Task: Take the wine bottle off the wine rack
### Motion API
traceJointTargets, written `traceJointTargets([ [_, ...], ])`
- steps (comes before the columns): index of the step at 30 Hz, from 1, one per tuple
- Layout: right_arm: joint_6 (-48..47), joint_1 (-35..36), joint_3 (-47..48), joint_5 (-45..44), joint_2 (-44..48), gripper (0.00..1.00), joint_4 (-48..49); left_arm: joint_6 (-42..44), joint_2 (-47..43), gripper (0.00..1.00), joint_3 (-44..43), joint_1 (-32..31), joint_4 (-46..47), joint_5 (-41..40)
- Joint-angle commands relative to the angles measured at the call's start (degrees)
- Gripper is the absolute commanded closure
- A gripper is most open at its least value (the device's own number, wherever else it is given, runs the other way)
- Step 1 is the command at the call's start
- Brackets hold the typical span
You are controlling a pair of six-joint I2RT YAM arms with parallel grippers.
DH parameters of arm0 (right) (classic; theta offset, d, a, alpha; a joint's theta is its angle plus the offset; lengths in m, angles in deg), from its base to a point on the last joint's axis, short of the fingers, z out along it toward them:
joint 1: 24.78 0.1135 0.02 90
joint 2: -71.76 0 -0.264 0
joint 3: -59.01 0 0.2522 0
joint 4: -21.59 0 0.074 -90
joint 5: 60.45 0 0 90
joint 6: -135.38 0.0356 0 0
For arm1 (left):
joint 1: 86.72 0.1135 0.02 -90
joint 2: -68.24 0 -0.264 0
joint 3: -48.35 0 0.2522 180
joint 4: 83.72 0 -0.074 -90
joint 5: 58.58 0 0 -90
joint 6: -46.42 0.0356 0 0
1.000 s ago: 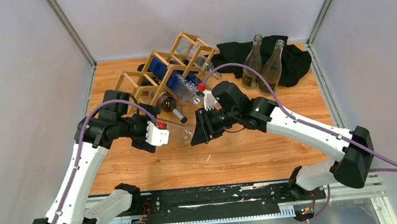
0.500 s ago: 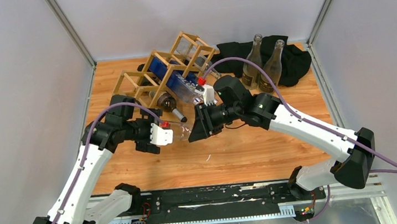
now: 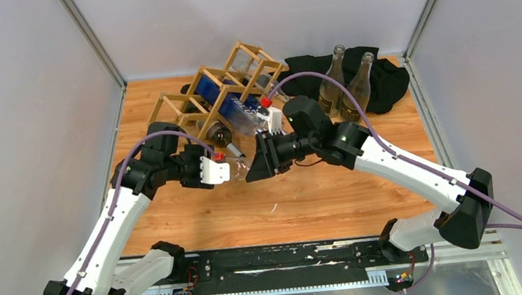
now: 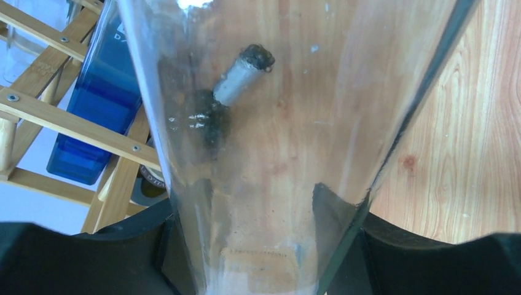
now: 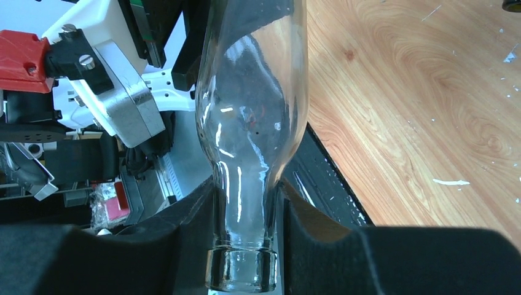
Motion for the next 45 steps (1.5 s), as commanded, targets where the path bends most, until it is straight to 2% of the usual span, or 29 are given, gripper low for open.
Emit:
traceJointTargets([
  [1,-1.9,0.4,0.0,3.2,1.8,0.58,6.5,-4.3,-0.5,0.95,-0.5,-0.5,6.0,0.4],
  [2,-2.6,0.4,-0.3,2.4,2.4,0.44,6.3,-5.8,-0.9,1.0,-0.3,-0.5,7.8,0.1],
  [4,-3.8,0.3,-1.1,-0.3,3.7,0.25,5.8,-9.5,-2.3,1.0,0.1,-0.5,11.7,0.2],
  [6,-5.2,0.1,-1.6,-2.8,5.2,0.16,5.6,-12.6,-3.1,1.0,0.3,-0.5,13.4,1.3],
  [8,-6.5,0.0,-2.1,-5.5,6.7,0.12,5.6,-16.0,-3.5,1.0,0.3,-0.5,14.1,3.0],
  [15,-11.0,0.0,-3.9,-13.1,10.9,0.08,7.4,-28.7,-3.7,1.0,-1.5,-0.5,13.9,10.1],
  [23,-16.8,0.0,-9.8,-15.9,15.1,0.06,22.8,-39.3,-2.4,1.0,-5.6,-0.5,10.7,19.6],
  [27,-17.5,0.0,-10.5,-13.2,14.2,0.06,31.2,-41.8,-2.1,1.0,-6.0,-0.5,10.0,24.7],
  [36,-15.1,0.0,-10.1,-7.1,9.7,0.1,43.2,-43.8,-1.2,1.0,-7.4,-0.5,7.3,29.2],
  [42,-16.3,0.0,-8.8,-2.7,7.3,0.1,43.9,-45.6,-0.1,1.0,-9.8,-0.5,5.4,33.5],
  [45,-16.7,0.0,-7.9,-1.9,6.5,0.15,44.0,-46.2,-0.3,1.0,-10.2,-0.5,5.1,35.2],
])
